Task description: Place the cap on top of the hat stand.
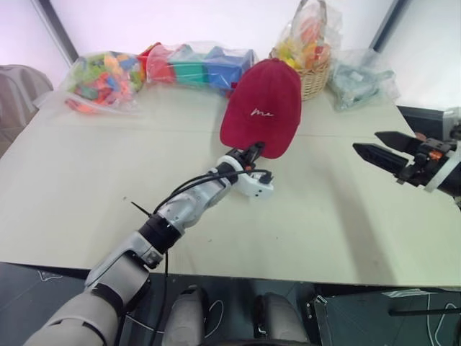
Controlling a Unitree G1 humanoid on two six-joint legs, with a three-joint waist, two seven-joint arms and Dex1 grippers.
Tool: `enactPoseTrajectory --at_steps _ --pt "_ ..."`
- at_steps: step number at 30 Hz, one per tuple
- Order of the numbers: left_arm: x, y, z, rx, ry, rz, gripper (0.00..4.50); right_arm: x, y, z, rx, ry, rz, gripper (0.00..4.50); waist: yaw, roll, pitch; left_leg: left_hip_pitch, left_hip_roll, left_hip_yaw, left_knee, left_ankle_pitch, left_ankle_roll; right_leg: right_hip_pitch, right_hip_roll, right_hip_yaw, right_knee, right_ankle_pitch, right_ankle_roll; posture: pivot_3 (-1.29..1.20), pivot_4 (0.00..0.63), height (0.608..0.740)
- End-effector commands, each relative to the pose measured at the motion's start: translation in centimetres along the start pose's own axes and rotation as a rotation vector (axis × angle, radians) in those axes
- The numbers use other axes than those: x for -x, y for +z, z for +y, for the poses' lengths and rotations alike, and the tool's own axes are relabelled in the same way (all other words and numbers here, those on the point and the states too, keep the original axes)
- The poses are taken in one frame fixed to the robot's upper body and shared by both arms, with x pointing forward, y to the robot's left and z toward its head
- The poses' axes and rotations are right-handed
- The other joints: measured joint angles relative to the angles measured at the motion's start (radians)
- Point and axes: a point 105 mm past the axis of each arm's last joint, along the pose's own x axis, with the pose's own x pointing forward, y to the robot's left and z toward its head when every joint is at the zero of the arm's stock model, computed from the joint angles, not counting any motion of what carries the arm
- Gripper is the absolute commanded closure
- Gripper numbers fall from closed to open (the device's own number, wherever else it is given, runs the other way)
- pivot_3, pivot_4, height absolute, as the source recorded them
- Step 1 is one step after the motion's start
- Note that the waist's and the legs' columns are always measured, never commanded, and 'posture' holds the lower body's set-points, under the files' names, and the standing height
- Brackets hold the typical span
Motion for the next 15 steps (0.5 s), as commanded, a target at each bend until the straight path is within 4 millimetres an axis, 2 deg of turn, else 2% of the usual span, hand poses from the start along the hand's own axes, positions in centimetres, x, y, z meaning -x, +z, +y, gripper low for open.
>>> enactPoseTrajectory --at_steps 1,2,8,15 --pt "0.61 0.37 -2.61 0.004 -0.110 -0.012 3.61 0.15 1.37 0.21 0.046 0.000 -0.050 0.00 -0.001 0.000 0.000 0.000 0.000 0.000 0.000 0.000 0.000 0.000 0.000 0.000 0.000 0.000 0.000 0.00 0.150 0.740" --pt "0.65 0.31 -2.64 0.003 -0.111 -0.011 3.01 0.13 1.37 0.21 0.046 0.000 -0.050 0.00 -0.002 0.000 0.000 0.000 0.000 0.000 0.000 0.000 0.000 0.000 0.000 0.000 0.000 0.000 0.000 0.00 0.150 0.740" --pt "0.96 0.14 -2.64 0.000 -0.114 -0.009 0.03 0.08 1.35 0.20 0.045 0.002 -0.049 0.00 0.000 0.000 0.000 -0.001 0.000 0.000 0.000 0.000 0.000 -0.001 0.000 0.000 0.000 0.000 0.000 0.00 0.150 0.740" --pt "1.22 0.04 -2.00 0.033 -0.092 -0.010 0.03 -0.15 1.28 0.24 0.044 0.007 -0.049 0.00 -0.002 0.000 0.000 -0.001 0.000 0.000 0.000 0.000 0.000 -0.001 0.000 0.000 0.000 0.000 0.000 0.00 0.150 0.740"
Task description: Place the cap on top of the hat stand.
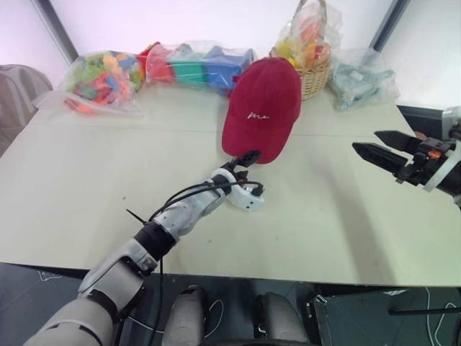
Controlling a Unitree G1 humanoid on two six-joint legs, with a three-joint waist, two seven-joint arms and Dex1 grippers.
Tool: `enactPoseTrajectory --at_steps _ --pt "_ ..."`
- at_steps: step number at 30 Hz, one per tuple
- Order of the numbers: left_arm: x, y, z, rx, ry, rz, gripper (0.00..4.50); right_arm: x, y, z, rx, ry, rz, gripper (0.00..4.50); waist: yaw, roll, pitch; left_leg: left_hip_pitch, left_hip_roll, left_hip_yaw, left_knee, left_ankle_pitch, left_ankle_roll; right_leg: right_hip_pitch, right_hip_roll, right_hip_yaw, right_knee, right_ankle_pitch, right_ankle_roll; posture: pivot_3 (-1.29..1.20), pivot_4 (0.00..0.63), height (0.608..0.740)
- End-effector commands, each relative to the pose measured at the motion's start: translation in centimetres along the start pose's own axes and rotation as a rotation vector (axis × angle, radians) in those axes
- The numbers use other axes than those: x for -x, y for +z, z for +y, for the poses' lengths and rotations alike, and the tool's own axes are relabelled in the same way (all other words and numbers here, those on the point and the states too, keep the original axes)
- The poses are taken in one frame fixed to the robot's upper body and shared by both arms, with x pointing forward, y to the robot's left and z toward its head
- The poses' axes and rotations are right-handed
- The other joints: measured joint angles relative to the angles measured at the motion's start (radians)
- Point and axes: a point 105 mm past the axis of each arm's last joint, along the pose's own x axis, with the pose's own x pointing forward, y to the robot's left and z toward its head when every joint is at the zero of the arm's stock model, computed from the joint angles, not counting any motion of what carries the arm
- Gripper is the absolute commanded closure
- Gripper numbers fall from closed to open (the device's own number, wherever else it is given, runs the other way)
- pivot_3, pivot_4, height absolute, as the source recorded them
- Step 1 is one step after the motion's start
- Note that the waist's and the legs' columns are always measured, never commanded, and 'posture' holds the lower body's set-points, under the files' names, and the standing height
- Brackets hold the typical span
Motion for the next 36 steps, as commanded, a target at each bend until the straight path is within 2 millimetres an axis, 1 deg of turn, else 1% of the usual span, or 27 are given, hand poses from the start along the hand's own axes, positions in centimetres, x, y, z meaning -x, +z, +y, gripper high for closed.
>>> enactPoseTrajectory --at_steps 1,3,5,7,9,10,12,13,14,15,17,18,19,20,21,22,24,25,28,29,31,36 --pt "0.5 0.0 2.1 0.035 0.079 -0.016 0.03 -0.1 1.1 0.3 0.034 0.010 -0.042 0.00 0.000 0.000 0.000 0.000 0.000 0.000 0.000 0.000 0.000 0.000 0.000 0.000 0.000 0.000 0.000 0.00 0.150 0.740" --pt "1.2 0.0 2.7 0.062 0.097 -0.028 0.03 0.0 1.1 0.3 0.034 0.011 -0.042 0.00 0.000 0.000 0.000 0.000 0.000 0.000 0.000 0.000 0.000 0.000 0.000 0.000 0.000 0.000 0.000 0.00 0.150 0.740" --pt "2.3 -0.3 3.5 0.110 0.110 -0.031 0.03 0.1 1.1 0.3 0.034 0.011 -0.040 0.00 0.000 0.000 0.000 0.000 0.000 0.000 0.000 0.000 0.000 0.000 0.000 0.000 0.000 0.000 0.000 0.00 0.150 0.740" --pt "3.8 -0.8 4.2 0.216 0.096 -0.030 0.03 0.2 1.1 0.3 0.034 0.010 -0.037 0.00 -0.001 0.000 0.000 0.000 0.000 0.000 0.000 0.000 0.000 0.000 0.000 0.000 0.000 0.000 0.000 0.00 0.150 0.740" --pt "5.3 -1.6 4.6 0.384 0.041 -0.013 0.03 0.3 1.0 0.2 0.033 0.009 -0.034 0.00 -0.001 0.000 0.000 0.000 0.001 0.000 0.000 0.000 0.000 0.000 0.000 0.000 0.000 0.000 0.000 0.00 0.150 0.740" --pt "6.1 -1.9 4.4 0.510 -0.011 -0.003 0.03 0.5 1.0 0.2 0.032 0.008 -0.031 0.00 -0.001 0.000 0.000 0.000 0.001 0.000 0.000 0.000 0.000 0.000 0.000 0.000 0.000 0.000 0.000 0.00 0.150 0.740" --pt "7.6 -2.0 3.5 0.739 -0.148 -0.006 0.03 0.7 0.9 0.1 0.030 0.008 -0.025 0.00 -0.001 0.000 0.000 0.000 0.001 0.000 0.000 0.000 0.000 0.001 0.000 0.000 0.000 0.000 0.000 0.00 0.150 0.740" --pt "8.4 -1.7 3.1 0.841 -0.223 -0.034 0.03 0.8 0.8 0.0 0.027 0.008 -0.022 0.00 -0.001 0.000 0.000 0.000 0.001 0.000 0.000 0.000 0.000 0.000 0.000 0.000 0.000 0.000 0.000 0.00 0.150 0.740" --pt "9.4 -1.4 3.1 0.951 -0.303 -0.068 0.03 0.9 0.7 -0.1 0.025 0.008 -0.019 0.00 -0.001 0.000 0.000 0.000 0.001 0.000 0.000 0.000 0.000 0.001 0.000 0.000 0.000 0.000 0.000 0.00 0.150 0.740" --pt "10.4 -1.5 3.5 1.057 -0.349 -0.095 0.03 0.9 0.6 -0.2 0.022 0.008 -0.016 0.00 -0.002 0.000 0.000 0.000 0.001 0.000 0.000 0.000 0.000 0.001 0.000 0.000 0.000 0.000 0.000 0.00 0.150 0.740" --pt "11.4 -3.2 5.4 1.298 -0.333 -0.092 0.03 1.0 0.4 -0.7 0.016 0.004 -0.009 0.00 -0.001 0.000 0.000 0.000 0.001 0.000 0.000 0.000 0.000 0.000 0.001 0.000 0.000 0.000 0.000 0.00 0.150 0.740" --pt "11.7 -3.8 6.0 1.370 -0.320 -0.085 0.03 1.0 0.3 -0.9 0.015 0.003 -0.006 0.00 -0.001 0.000 0.000 0.000 0.001 -0.001 0.001 0.000 0.000 0.001 0.001 0.000 0.000 0.000 0.000 0.00 0.150 0.740" --pt "11.9 -4.4 6.4 1.422 -0.306 -0.084 0.03 1.1 0.1 -1.1 0.014 -0.001 -0.002 0.00 -0.002 0.000 0.000 0.000 0.001 -0.001 0.001 0.000 0.000 0.001 0.001 0.000 0.000 0.000 0.000 0.00 0.150 0.740" --pt "12.2 -5.5 6.6 1.453 -0.270 -0.062 0.03 1.0 0.0 -1.4 0.014 -0.006 0.003 0.00 -0.003 0.000 0.000 0.000 0.001 -0.001 0.001 0.000 0.000 0.001 0.001 0.000 0.000 0.000 0.000 0.00 0.150 0.740" --pt "12.3 -6.1 6.7 1.472 -0.245 -0.046 0.03 1.1 -0.2 -1.6 0.014 -0.009 0.006 0.00 -0.006 0.000 0.000 0.001 0.000 -0.001 0.001 0.000 0.000 0.001 0.001 0.000 0.000 0.000 0.000 0.00 0.150 0.740" --pt "12.8 -8.1 6.5 1.523 -0.169 -0.002 0.03 1.1 -0.4 -1.9 0.008 -0.014 0.007 0.00 -0.010 0.000 0.000 0.001 0.000 -0.001 0.001 0.000 0.000 0.002 0.001 0.000 0.000 0.000 0.000 0.00 0.150 0.740" --pt "13.9 -10.4 5.9 1.615 -0.070 0.038 0.03 1.0 -0.9 -2.4 0.000 -0.019 0.011 0.00 -0.022 0.000 0.000 0.001 0.000 -0.002 0.000 0.000 0.000 0.002 0.001 0.000 0.000 0.000 0.000 0.00 0.150 0.740" --pt "14.7 -11.5 5.2 1.659 -0.031 0.064 0.03 1.0 -1.3 -2.6 -0.002 -0.022 0.021 0.00 -0.029 0.000 0.000 0.001 0.001 -0.002 0.000 0.000 0.000 0.002 0.001 0.000 0.000 0.000 0.000 0.00 0.150 0.740" --pt "16.5 -13.0 3.2 1.745 0.026 0.101 0.03 0.9 -2.3 -2.9 -0.005 -0.021 0.044 0.00 -0.042 0.000 0.000 0.002 0.001 -0.002 0.000 0.000 0.000 0.001 0.002 0.000 0.000 0.000 0.000 0.00 0.150 0.740" --pt "16.9 -13.3 2.8 1.756 0.035 0.108 0.03 0.8 -2.4 -2.9 -0.005 -0.020 0.047 0.00 -0.045 0.000 0.000 0.002 0.001 -0.003 0.000 0.000 0.000 0.002 0.002 0.000 0.000 0.000 0.000 0.00 0.150 0.740" --pt "18.1 -14.0 1.3 1.795 0.057 0.141 0.03 0.8 -2.7 -3.0 -0.007 -0.014 0.052 0.00 -0.048 0.000 0.000 0.002 0.001 -0.003 0.000 0.000 0.000 0.002 0.002 0.000 0.000 0.000 0.000 0.00 0.150 0.740" --pt "19.8 -15.0 -0.9 1.857 0.120 0.191 0.03 0.3 -3.0 -2.6 -0.009 0.005 0.053 0.00 -0.045 0.000 0.000 0.002 0.001 -0.002 0.000 0.000 0.000 0.002 0.002 0.000 0.000 0.000 0.000 0.00 0.150 0.740"
